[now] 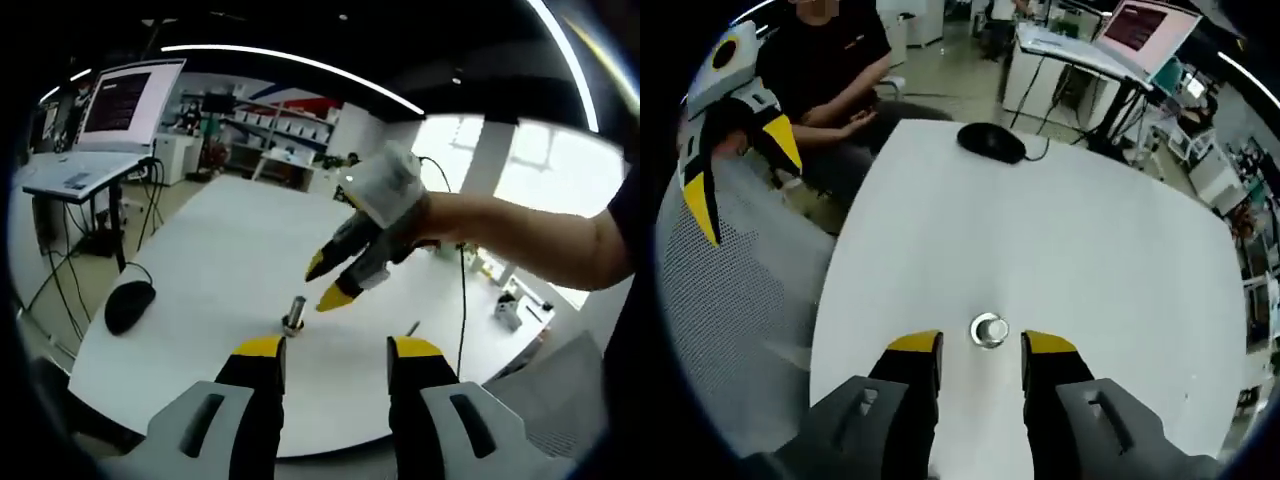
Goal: Place the washer onto the threaded stud by aligning its center hole with the stud, sliding it down to the base, and recovering from edge contact or off-axis alignment until the washer reaches the visible bottom stop.
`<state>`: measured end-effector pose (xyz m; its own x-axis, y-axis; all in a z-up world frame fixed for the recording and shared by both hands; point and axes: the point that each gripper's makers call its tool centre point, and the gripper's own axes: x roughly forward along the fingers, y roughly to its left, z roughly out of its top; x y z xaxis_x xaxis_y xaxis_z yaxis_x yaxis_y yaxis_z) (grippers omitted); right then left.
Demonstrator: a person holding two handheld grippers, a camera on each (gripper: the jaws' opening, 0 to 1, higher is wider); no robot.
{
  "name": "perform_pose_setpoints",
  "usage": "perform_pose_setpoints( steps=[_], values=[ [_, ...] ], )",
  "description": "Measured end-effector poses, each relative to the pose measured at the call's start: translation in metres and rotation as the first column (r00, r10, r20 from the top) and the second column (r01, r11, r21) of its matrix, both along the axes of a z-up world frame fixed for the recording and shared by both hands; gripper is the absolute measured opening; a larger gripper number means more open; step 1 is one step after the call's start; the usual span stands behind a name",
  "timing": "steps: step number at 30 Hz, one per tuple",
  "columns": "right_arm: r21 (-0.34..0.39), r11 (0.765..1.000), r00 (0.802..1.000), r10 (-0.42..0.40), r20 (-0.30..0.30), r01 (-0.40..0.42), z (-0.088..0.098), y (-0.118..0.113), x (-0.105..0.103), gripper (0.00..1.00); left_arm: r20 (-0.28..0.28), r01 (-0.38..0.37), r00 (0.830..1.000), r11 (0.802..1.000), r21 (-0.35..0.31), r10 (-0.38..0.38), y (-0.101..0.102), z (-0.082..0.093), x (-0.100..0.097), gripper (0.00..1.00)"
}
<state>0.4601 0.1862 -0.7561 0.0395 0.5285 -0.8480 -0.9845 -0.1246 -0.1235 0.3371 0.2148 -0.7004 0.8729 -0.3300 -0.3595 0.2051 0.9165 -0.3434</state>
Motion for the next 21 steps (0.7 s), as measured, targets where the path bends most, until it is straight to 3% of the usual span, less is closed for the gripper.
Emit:
perform_pose_setpoints(
  steps=[3,7,11,17,21],
  values=[
    [0.068,0.996,0.998,-0.058,0.022,0.057,0.019,-0.014,-0.002,0.33,0.000,0.008,1.000,1.000,0.007,-0.008,-0.004,0.000,0.000,0.38],
    [0.184,0.969,0.986,-0.167,0.000,0.164,0.043,-0.038,-0.006,0.33,-0.004,0.018,1.000,1.000,0.019,-0.018,-0.006,0.000,-0.002,0.38],
    [0.289,0.919,0.963,-0.264,-0.057,0.269,0.064,-0.069,-0.014,0.33,-0.015,0.005,1.000,1.000,0.026,-0.005,-0.003,-0.003,-0.003,0.38],
    [0.336,0.865,0.928,-0.348,-0.133,0.373,0.072,-0.119,-0.025,0.34,0.007,-0.006,1.000,1.000,0.006,0.006,-0.001,0.002,-0.003,0.38],
    [0.398,0.794,0.888,-0.409,-0.208,0.459,0.082,-0.154,-0.036,0.37,0.005,-0.019,1.000,1.000,0.013,0.019,0.001,0.000,-0.003,0.38]
  ],
)
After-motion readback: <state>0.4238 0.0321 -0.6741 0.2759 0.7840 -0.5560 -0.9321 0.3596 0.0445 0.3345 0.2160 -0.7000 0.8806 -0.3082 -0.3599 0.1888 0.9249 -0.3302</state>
